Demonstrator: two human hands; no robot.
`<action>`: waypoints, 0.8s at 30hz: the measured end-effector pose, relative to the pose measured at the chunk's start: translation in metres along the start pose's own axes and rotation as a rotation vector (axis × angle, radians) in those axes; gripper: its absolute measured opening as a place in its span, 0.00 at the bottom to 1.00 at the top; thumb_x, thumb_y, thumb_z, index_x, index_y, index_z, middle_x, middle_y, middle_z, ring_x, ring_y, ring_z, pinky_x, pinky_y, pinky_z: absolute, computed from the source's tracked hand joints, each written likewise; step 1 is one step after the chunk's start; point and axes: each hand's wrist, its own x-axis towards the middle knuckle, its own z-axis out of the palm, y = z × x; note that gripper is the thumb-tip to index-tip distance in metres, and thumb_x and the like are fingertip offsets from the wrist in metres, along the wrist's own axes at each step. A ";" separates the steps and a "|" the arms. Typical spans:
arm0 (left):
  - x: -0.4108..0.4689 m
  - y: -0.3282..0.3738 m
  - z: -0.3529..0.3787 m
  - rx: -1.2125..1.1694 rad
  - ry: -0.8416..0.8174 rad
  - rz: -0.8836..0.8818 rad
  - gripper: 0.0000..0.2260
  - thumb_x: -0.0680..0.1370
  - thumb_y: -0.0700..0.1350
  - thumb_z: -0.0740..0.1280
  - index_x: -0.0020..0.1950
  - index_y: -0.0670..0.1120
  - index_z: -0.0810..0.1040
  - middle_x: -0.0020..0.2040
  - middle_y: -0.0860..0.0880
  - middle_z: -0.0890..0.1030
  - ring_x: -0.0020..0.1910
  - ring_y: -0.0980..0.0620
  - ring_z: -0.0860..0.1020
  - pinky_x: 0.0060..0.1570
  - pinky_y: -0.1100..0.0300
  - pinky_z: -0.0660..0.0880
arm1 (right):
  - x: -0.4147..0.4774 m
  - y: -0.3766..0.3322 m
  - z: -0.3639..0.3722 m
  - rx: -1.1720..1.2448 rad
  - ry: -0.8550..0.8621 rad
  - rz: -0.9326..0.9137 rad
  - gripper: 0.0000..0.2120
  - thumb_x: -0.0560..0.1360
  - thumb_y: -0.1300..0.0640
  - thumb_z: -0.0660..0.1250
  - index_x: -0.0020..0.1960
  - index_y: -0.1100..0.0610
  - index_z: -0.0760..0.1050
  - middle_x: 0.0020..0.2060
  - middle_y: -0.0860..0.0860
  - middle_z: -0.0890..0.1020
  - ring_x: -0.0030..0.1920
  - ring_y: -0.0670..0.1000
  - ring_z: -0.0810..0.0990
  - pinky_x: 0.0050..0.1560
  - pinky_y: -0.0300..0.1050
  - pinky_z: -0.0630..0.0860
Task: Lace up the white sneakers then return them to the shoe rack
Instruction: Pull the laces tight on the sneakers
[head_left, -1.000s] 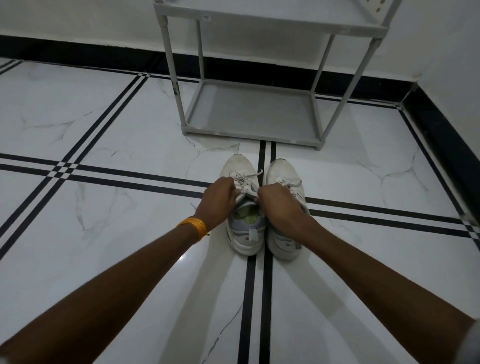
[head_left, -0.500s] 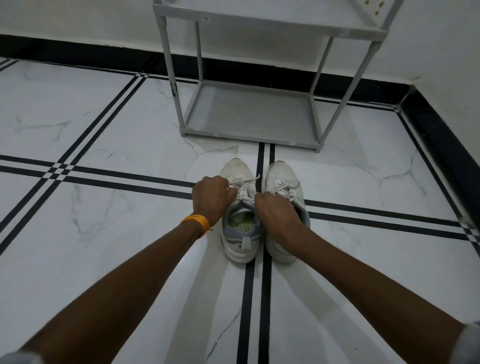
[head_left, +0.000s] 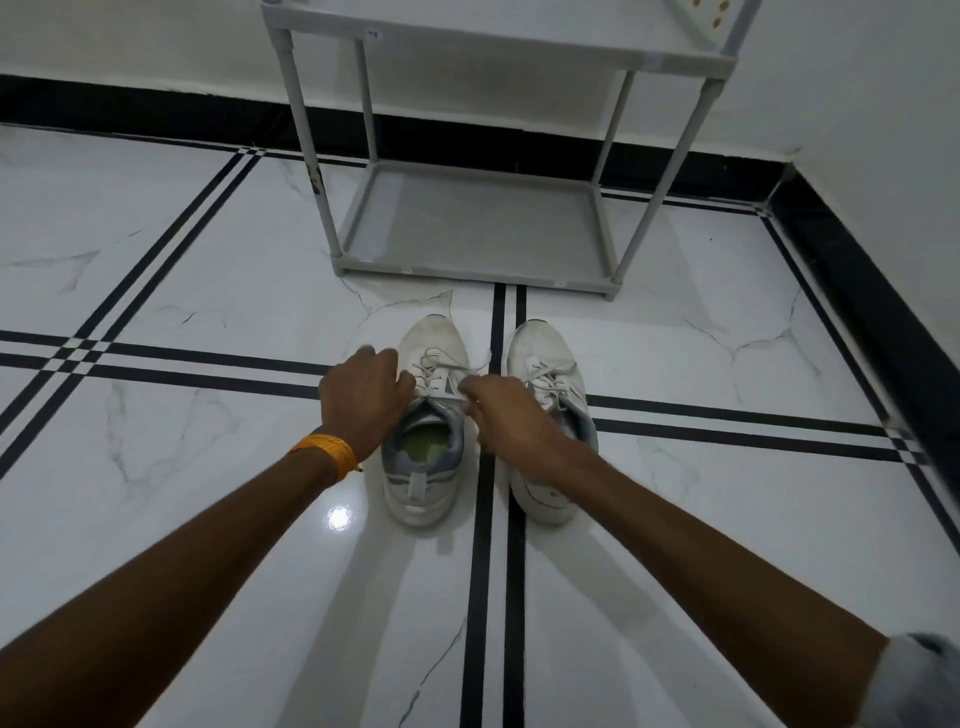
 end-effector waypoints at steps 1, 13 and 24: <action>0.000 0.006 -0.005 0.041 0.038 0.039 0.14 0.80 0.54 0.61 0.50 0.44 0.75 0.46 0.44 0.75 0.36 0.44 0.77 0.33 0.58 0.65 | -0.004 0.008 -0.009 0.103 0.081 0.058 0.12 0.77 0.64 0.63 0.60 0.58 0.75 0.54 0.57 0.81 0.54 0.57 0.81 0.49 0.47 0.74; -0.003 0.112 0.030 -0.341 -0.347 0.413 0.08 0.78 0.42 0.63 0.52 0.40 0.78 0.51 0.40 0.81 0.50 0.41 0.79 0.50 0.50 0.75 | -0.038 0.091 -0.033 0.122 0.112 0.223 0.18 0.76 0.59 0.68 0.65 0.54 0.74 0.55 0.56 0.83 0.54 0.57 0.81 0.52 0.44 0.73; -0.009 0.093 0.035 -0.306 -0.326 0.496 0.03 0.78 0.41 0.61 0.49 0.42 0.70 0.48 0.40 0.76 0.45 0.42 0.74 0.41 0.56 0.63 | -0.033 0.095 -0.027 0.028 0.122 0.017 0.09 0.74 0.57 0.70 0.54 0.52 0.80 0.50 0.52 0.84 0.44 0.50 0.79 0.48 0.47 0.75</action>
